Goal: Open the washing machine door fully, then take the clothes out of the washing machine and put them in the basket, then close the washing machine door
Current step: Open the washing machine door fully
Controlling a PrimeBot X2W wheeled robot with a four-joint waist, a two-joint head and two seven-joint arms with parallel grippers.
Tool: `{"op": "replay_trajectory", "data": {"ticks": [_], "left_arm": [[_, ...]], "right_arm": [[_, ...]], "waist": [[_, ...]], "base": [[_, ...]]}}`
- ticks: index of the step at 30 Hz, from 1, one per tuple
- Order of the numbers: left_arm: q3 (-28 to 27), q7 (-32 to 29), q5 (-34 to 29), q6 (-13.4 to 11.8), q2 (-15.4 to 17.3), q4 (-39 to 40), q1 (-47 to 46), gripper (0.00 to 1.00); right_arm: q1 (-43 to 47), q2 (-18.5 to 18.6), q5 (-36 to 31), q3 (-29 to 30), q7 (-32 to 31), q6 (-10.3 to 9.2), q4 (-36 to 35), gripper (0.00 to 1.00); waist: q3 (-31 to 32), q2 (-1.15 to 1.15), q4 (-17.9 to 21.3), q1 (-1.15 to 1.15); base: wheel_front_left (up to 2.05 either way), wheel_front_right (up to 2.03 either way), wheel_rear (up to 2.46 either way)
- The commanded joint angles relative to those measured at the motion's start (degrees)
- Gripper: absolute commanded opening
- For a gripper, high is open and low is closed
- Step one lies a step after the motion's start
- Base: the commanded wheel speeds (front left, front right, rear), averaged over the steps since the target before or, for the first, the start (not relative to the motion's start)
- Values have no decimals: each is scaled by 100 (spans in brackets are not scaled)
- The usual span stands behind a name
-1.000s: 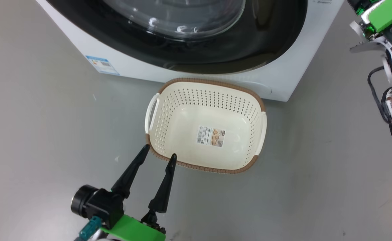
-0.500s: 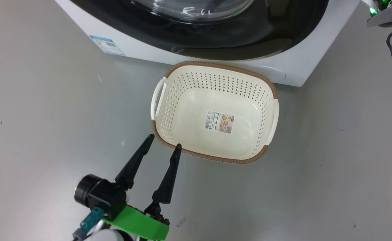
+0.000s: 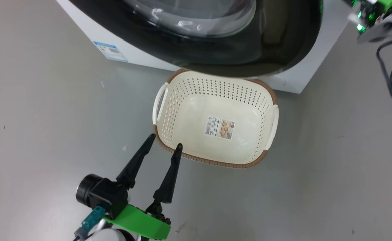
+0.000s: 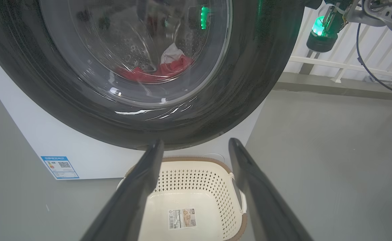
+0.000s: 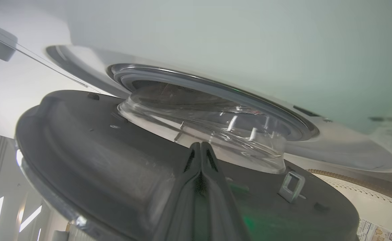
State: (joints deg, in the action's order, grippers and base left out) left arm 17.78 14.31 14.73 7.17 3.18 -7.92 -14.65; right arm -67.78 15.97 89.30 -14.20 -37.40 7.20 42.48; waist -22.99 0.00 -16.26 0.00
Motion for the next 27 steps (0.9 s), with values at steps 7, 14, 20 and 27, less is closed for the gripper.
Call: {"op": "replay_trajectory", "data": {"ticks": [7, 14, 20, 27], "left_arm": [[-216, 69, -38, 32, 68, 70, 115, 100], [-264, 69, -73, 32, 72, 80, 244, 100], [-301, 69, -107, 32, 70, 100, 364, 100], [-314, 69, -138, 32, 76, 133, 439, 100]], "right_arm": [[802, -302, 111, -226, -229, 29, -659, 0], [1244, -353, 162, -300, -319, 29, -978, 0], [1630, -421, 232, -392, -455, 29, -1226, 0], [1946, -496, 269, -515, -589, 29, -1444, 0]], "waist": [[307, 0, 81, 0], [465, 0, 135, 0], [627, 0, 189, 0], [721, 0, 230, 0]], "base": [[0, 0, 0], [0, 0, 0], [0, 0, 0], [0, 0, 0]]}}
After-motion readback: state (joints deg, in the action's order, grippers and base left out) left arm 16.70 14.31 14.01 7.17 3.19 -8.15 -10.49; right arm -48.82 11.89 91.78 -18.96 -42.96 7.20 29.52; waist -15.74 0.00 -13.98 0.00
